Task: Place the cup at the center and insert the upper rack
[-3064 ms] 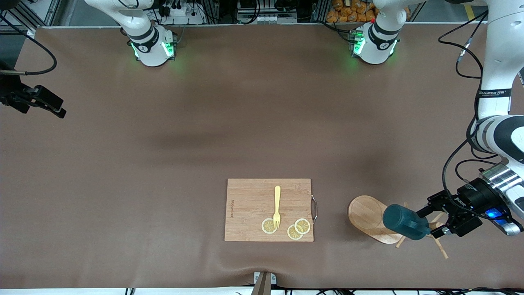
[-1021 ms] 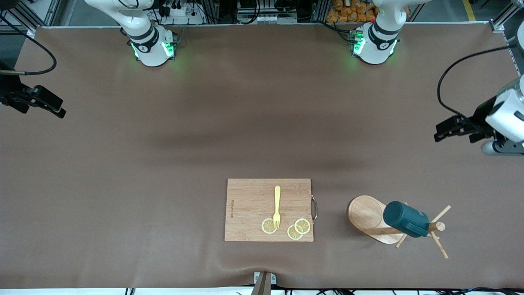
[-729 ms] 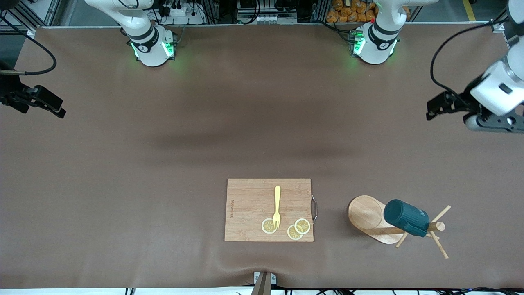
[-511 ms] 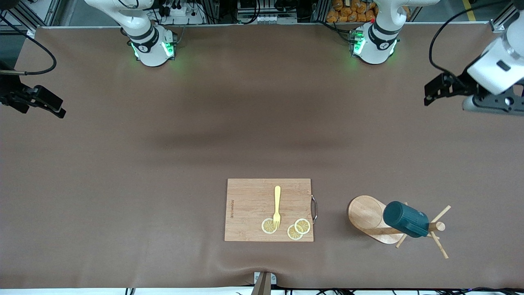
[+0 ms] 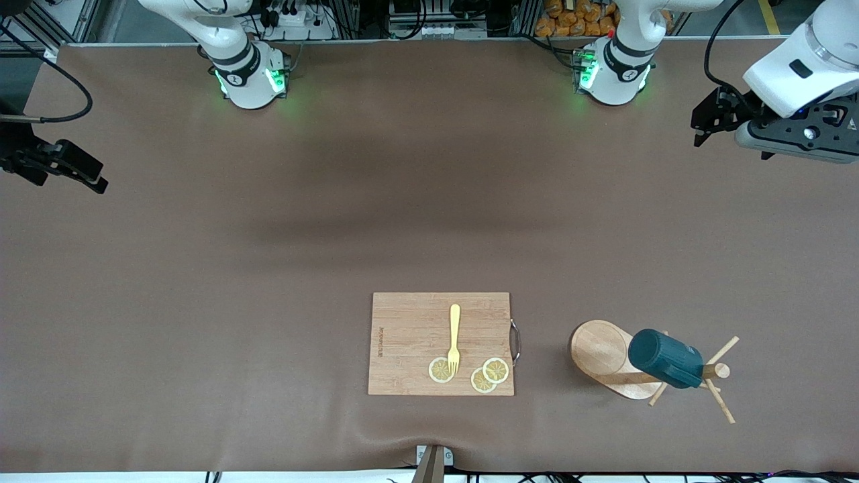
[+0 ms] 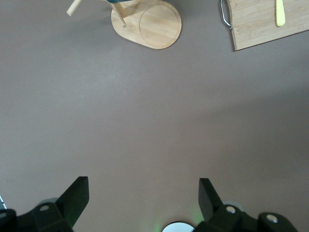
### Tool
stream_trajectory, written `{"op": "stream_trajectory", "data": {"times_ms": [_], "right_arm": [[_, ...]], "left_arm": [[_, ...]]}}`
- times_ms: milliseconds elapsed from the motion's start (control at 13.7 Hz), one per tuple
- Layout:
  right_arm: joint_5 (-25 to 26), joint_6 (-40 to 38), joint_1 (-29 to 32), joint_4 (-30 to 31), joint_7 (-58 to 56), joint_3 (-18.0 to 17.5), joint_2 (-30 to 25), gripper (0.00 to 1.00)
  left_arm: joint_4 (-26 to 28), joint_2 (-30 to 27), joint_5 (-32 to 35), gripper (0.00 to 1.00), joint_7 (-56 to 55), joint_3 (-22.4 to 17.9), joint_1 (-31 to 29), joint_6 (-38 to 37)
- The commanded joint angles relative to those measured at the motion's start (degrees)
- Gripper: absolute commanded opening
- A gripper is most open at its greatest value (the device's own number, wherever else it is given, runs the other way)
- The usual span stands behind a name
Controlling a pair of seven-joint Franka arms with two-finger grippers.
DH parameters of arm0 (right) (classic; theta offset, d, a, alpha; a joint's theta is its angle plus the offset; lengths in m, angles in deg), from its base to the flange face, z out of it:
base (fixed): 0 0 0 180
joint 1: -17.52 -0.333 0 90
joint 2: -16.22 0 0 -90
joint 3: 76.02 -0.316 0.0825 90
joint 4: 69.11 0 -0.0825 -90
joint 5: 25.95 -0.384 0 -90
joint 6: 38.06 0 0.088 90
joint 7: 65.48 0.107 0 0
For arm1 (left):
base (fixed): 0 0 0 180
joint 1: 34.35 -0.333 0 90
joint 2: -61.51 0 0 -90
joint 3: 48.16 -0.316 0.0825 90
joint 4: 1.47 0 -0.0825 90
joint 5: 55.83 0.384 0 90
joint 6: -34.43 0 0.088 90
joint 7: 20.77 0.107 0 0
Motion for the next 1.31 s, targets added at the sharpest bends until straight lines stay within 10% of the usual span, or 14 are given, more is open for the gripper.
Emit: {"op": "stream_trajectory", "data": {"times_ms": [0, 1240], "right_arm": [[0.00, -0.60, 0.53, -0.86, -0.10, -0.24, 0.05, 1.00], [0.00, -0.60, 0.53, -0.85, -0.10, -0.24, 0.14, 1.00]], "left_arm": [[-1.06, -0.69, -0.19, 1.00, -1.27, -0.23, 0.03, -0.92], [-0.98, -0.52, -4.68, 1.00, -5.85, -0.14, 0.03, -0.31]]}}
